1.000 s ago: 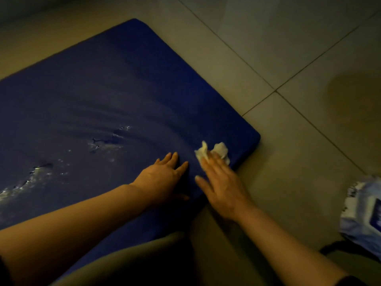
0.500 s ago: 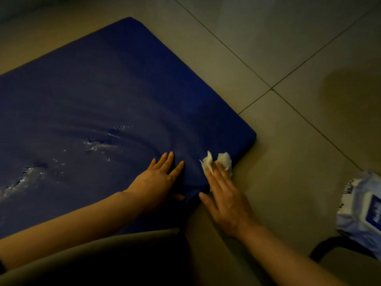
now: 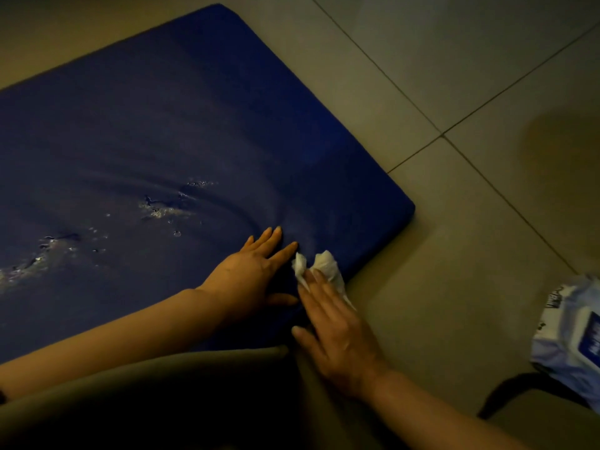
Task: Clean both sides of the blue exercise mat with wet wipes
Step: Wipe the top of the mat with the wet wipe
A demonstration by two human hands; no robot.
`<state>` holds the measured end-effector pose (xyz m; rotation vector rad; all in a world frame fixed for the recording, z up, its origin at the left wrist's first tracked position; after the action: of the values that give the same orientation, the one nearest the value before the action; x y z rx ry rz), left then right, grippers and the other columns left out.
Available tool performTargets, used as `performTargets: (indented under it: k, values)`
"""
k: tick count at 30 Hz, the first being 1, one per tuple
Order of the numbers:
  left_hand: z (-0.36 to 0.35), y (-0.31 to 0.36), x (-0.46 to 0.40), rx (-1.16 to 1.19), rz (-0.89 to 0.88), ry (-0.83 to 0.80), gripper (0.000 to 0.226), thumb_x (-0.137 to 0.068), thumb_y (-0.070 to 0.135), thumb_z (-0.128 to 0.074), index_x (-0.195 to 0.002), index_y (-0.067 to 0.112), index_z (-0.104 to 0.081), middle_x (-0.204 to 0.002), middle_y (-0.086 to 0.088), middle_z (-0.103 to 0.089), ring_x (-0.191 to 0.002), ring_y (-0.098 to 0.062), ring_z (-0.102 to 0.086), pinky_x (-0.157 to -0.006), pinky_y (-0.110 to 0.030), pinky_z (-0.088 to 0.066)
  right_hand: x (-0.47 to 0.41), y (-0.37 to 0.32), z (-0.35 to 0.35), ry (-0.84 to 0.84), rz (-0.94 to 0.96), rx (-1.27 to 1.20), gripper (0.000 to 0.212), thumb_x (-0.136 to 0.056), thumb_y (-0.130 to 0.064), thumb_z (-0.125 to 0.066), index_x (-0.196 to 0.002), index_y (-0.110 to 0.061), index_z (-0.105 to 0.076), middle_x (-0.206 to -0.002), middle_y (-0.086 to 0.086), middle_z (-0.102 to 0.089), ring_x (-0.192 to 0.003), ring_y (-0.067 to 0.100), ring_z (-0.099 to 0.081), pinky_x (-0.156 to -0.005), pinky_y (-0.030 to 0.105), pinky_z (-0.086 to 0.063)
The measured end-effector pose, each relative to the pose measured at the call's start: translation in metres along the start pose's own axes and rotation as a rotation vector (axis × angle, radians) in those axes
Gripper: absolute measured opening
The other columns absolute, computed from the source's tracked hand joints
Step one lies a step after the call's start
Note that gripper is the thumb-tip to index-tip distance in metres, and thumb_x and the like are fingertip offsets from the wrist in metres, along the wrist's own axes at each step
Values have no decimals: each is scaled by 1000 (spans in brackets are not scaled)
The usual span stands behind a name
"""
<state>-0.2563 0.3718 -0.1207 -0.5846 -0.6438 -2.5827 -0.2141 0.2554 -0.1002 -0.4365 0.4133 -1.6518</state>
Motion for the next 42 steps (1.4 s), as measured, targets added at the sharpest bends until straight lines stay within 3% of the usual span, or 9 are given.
performTargets:
  k: [2,6,11,16,20,25,29,34,42]
  values:
    - [3,0,3,60,-12,29,95,-84,66,-50,-153,28,4,-160,-1,13,-147,-15,11,-119,-31,1,-8,9,8,10,5,17,60,-100,-47,-26,-143,-5,-35,-152,9,-29,-143,21,-21,-111,41,-30]
    - [9,-6,6,150,-11,101,85,-92,57,-45,-154,23,2,-160,5,9,-144,-5,9,-116,-21,1,-18,60,29,-28,-229,35,74,-92,-65,-4,-148,-20,-21,-155,-2,-21,-144,7,-9,-113,35,-29]
    - [9,-8,12,144,-32,214,79,-94,52,-46,-153,19,-6,-161,4,2,-141,-2,10,-111,-15,8,-10,8,16,-23,-48,-69,57,-99,-48,-27,-143,-14,-38,-149,1,-36,-141,6,-20,-114,24,-22]
    - [12,-6,15,157,-37,263,80,-93,47,-54,-153,14,-12,-161,-1,-4,-142,-4,7,-110,-13,10,-30,11,14,-48,2,12,59,-99,-47,-23,-139,-9,-42,-146,7,-41,-139,13,-28,-112,28,-26]
    - [15,-10,19,142,19,306,90,-89,54,-54,-153,10,-9,-161,-5,-1,-144,-10,11,-115,-22,8,-42,25,11,-97,-113,39,73,-93,-60,-8,-146,-14,-28,-154,1,-24,-144,8,-11,-118,30,-18]
    - [15,-19,21,72,129,304,101,-84,67,-47,-153,6,-5,-161,-13,-4,-148,-22,6,-117,-33,10,-22,-3,7,-68,46,-25,56,-101,-43,-24,-139,-6,-42,-148,7,-36,-141,15,-25,-115,30,-21]
    - [11,-21,17,53,148,262,99,-87,65,-45,-153,6,-1,-161,-14,0,-149,-25,8,-118,-36,8,-47,5,3,-128,47,54,65,-99,-51,-16,-143,-7,-36,-149,8,-35,-141,17,-26,-115,29,-18]
    - [15,-20,20,104,154,282,105,-83,68,-48,-153,5,-2,-161,-13,-3,-149,-21,5,-120,-34,6,-76,28,4,-178,-125,167,79,-85,-59,0,-150,-17,-10,-158,-1,-7,-144,8,1,-115,20,2]
    - [13,-34,20,38,291,275,120,-75,78,-47,-152,1,1,-160,-20,4,-148,-29,10,-119,-41,8,-48,5,8,-122,86,3,60,-101,-47,-18,-141,-7,-40,-147,7,-37,-140,16,-28,-114,30,-23]
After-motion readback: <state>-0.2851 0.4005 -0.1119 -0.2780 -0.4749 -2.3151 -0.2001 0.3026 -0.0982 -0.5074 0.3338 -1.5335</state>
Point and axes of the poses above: each hand's wrist, its own x-axis away from the middle knuckle, its own z-axis out of the back of the hand, y = z × x, the point moved 9 cm from there along -x, towards the middle knuckle
